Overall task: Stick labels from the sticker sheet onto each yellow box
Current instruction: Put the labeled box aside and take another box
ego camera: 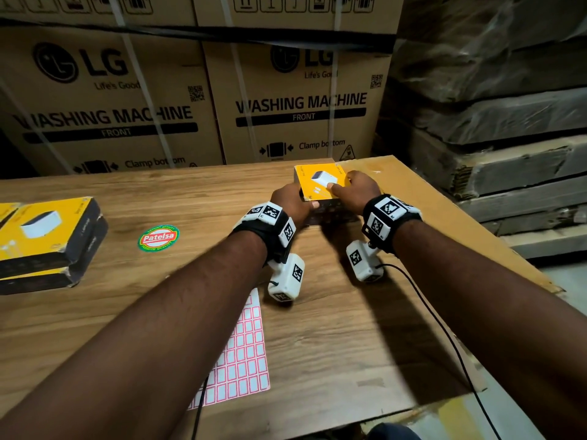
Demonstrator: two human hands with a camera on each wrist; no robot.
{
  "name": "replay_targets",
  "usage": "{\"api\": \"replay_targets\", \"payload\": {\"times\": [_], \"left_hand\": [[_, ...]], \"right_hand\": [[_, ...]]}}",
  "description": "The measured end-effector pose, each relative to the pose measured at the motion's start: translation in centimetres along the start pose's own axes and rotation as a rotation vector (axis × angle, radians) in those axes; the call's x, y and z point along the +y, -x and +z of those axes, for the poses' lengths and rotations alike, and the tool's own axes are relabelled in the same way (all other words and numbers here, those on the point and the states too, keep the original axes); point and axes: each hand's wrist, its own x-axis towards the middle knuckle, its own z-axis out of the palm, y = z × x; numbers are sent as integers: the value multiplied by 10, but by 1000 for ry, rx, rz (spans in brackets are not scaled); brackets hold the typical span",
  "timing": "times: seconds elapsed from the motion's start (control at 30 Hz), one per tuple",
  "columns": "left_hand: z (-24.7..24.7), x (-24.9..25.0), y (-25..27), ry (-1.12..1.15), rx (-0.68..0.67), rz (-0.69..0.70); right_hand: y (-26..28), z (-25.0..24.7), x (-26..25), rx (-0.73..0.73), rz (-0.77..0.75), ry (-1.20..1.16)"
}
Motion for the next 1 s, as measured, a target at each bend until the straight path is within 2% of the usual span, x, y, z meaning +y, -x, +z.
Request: {"api": "replay_targets", "payload": {"times": [0.17,0.3,0.37,0.57,0.8,1.0], "left_hand": [[-16,0,12,-82,-36,-31],[-49,-20,28,-104,59,-62],[-72,-34,42,-138,88,-69],[-145,-89,91,-227,107,-175],[-231,-162,167,-374,171,-346],[-296,-222,243,-493,259,-516]], "right_hand": [[14,-3,-17,46,-35,85],[35,-9,-48,173,-134,131],[48,-6,-72,170,-223,145],[90,34,-165,-19,-424,157],[159,109,-273,-230,-639,134],[227,167,-339,-433,-774,29]]}}
